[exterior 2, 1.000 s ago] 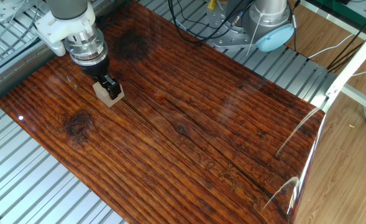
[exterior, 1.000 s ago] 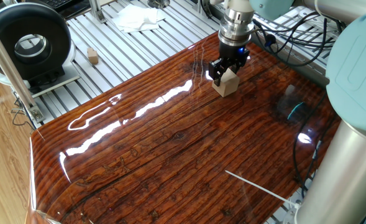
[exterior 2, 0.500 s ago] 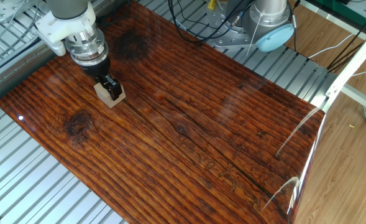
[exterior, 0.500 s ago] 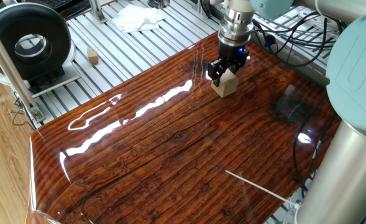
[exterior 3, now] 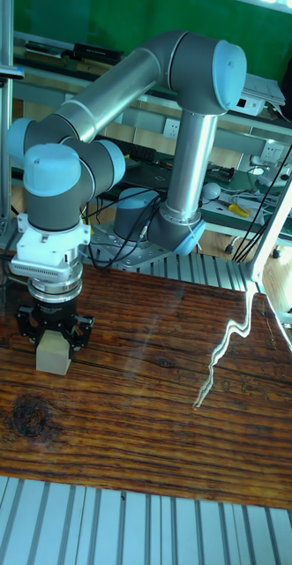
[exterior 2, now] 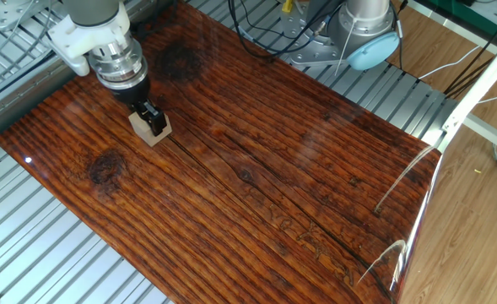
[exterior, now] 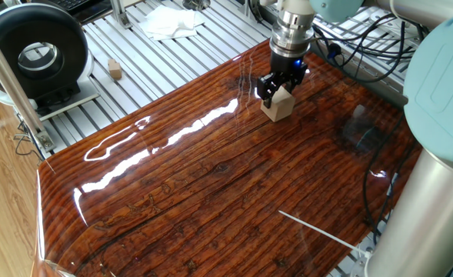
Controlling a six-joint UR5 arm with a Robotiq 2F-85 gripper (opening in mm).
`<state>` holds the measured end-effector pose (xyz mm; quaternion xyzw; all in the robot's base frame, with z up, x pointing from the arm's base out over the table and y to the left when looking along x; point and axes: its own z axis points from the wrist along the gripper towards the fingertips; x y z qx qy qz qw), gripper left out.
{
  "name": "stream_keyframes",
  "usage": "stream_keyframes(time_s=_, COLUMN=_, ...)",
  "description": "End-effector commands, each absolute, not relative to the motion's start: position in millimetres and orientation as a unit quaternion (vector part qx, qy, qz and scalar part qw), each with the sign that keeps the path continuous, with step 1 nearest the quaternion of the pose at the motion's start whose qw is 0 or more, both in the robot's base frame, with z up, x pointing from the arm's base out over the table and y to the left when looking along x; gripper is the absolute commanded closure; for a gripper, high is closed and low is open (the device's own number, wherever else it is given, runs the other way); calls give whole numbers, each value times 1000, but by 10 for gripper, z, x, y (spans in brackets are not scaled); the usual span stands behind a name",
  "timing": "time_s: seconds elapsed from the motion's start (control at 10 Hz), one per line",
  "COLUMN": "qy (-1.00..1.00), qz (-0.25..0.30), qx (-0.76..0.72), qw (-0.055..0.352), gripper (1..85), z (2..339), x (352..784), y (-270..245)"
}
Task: Hold a small block with the gripper and sweep it from left to right on the table
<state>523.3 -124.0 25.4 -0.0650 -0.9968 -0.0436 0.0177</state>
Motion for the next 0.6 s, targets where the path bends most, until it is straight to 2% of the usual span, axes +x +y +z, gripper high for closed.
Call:
stream_keyframes(time_s=0.0, qy=-996, qz=-51, qx=-66, qw=18, gripper=847, z=254, x=5227, y=-1209)
stream_keyframes(time_s=0.5, qy=-997, qz=-41, qx=-68, qw=25, gripper=847, z=274, x=5214, y=-1203)
